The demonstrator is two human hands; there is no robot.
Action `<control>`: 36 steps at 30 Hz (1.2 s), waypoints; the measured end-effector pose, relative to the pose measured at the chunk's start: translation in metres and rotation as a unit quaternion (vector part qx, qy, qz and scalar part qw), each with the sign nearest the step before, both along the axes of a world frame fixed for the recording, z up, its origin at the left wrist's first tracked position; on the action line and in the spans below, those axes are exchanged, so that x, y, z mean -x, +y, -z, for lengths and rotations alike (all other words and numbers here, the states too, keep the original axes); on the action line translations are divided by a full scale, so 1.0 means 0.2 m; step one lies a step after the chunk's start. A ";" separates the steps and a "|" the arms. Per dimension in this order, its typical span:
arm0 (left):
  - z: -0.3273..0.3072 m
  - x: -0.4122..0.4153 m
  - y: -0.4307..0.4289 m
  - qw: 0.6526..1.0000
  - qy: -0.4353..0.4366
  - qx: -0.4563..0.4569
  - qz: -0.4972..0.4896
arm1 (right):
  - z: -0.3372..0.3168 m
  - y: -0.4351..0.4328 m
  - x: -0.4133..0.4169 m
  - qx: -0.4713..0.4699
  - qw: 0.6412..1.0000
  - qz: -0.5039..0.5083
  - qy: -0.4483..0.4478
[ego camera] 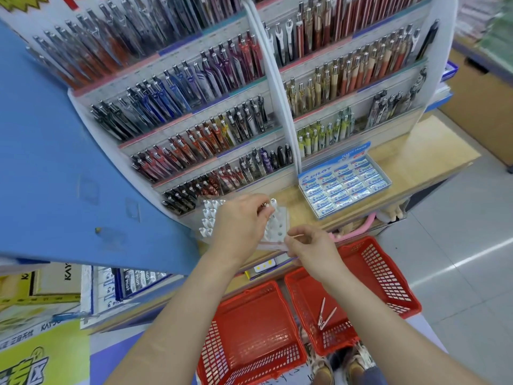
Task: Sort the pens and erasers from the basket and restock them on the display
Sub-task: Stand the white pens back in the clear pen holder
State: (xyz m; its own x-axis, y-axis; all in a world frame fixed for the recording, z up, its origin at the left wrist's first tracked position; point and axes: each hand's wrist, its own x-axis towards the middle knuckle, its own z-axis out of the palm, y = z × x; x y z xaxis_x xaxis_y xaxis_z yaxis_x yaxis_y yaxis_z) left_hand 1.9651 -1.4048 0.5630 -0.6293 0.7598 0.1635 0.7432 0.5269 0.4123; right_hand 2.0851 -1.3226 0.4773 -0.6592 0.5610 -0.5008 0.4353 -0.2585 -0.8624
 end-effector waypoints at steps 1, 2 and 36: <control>0.02 0.00 0.01 1.000 -0.004 0.003 -0.002 | 0.00 -0.01 0.01 0.014 1.000 0.013 0.003; 0.04 0.01 0.01 1.000 -0.006 0.005 -0.005 | 0.01 -0.01 0.01 0.033 0.999 0.027 0.006; -0.03 -0.04 -0.06 1.000 0.015 -0.015 -0.019 | -0.06 0.07 -0.06 -0.007 1.000 0.006 0.026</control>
State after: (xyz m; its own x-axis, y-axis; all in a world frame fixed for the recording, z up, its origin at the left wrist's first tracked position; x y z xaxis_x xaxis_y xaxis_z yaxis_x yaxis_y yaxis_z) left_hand 1.9731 -1.4162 0.5681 -0.6524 0.7296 0.2052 0.7350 0.5429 0.4063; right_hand 2.0970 -1.3080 0.4898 -0.6771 0.5766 -0.4573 0.3862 -0.2506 -0.8877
